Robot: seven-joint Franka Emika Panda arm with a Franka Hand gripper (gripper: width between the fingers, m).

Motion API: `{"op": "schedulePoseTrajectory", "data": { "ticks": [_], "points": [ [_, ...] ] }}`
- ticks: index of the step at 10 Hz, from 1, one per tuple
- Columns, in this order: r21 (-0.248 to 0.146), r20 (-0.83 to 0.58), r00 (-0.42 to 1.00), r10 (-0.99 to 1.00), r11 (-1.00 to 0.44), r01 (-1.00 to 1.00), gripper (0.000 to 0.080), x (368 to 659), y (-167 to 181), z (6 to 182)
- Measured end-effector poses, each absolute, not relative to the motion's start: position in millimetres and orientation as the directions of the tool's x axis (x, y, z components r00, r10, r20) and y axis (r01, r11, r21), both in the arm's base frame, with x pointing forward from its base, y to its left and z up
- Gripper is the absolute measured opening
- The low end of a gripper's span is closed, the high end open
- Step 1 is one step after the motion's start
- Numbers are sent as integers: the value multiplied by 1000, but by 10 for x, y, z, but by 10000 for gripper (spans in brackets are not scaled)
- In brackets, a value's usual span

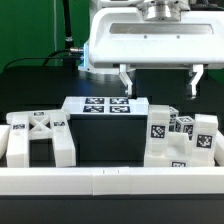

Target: Assemble chair

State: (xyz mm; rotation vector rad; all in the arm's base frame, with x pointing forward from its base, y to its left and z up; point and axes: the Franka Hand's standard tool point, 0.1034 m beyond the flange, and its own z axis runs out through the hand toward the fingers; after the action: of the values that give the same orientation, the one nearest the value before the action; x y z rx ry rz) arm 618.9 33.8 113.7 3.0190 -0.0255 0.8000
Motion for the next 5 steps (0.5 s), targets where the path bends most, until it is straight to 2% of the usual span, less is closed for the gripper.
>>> {"op": "schedulePoseTrajectory", "data": {
  "ticks": [1,5],
  "points": [
    [10,479,878,-12,-1000,-19,649,6178,345,1113],
    [-40,235,972,-29,-999,-20,649,6178,398,1007]
  ]
}}
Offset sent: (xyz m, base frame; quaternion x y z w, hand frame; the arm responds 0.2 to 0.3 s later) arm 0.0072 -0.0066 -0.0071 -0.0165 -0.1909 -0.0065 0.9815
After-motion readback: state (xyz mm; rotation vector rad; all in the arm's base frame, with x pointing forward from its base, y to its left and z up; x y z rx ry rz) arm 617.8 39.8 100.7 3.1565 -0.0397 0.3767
